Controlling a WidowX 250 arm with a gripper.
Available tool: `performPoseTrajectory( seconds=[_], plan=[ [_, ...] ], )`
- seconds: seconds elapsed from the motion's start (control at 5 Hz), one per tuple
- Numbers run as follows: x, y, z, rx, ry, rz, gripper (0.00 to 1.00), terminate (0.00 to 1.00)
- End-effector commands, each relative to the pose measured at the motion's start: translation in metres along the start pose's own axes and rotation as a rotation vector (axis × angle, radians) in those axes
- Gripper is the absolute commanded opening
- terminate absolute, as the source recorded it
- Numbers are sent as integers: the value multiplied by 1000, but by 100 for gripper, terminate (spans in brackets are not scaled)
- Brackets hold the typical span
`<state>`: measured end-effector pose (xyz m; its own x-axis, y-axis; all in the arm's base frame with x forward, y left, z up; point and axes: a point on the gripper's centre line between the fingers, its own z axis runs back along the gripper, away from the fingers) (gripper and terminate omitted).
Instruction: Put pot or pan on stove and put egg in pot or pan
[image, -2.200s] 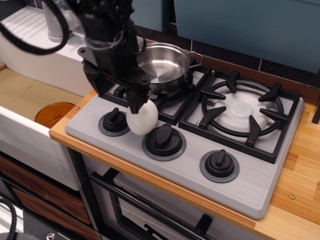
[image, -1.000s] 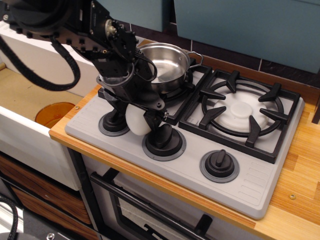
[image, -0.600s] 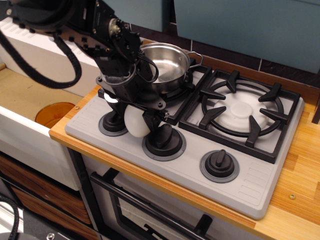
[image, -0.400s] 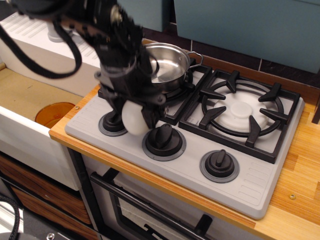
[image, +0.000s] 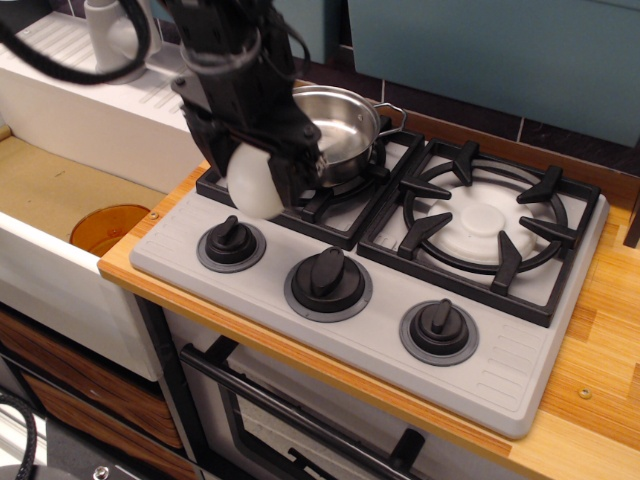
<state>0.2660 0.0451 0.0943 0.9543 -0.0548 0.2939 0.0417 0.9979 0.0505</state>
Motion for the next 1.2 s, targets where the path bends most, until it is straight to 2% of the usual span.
performPoseTrajectory(
  seconds=[0.0, 0.4, 0.6, 0.8, 1.0],
  plan=[
    [44, 12, 17, 21, -184, 0, 0, 0],
    [86, 13, 7, 29, -226, 15, 0, 0],
    [104, 17, -5, 15, -257, 3, 0, 0],
    [113, 15, -17, -8, -258, 7, 0, 0],
    [114, 14, -20, -28, -254, -9, 100, 0]
  ],
)
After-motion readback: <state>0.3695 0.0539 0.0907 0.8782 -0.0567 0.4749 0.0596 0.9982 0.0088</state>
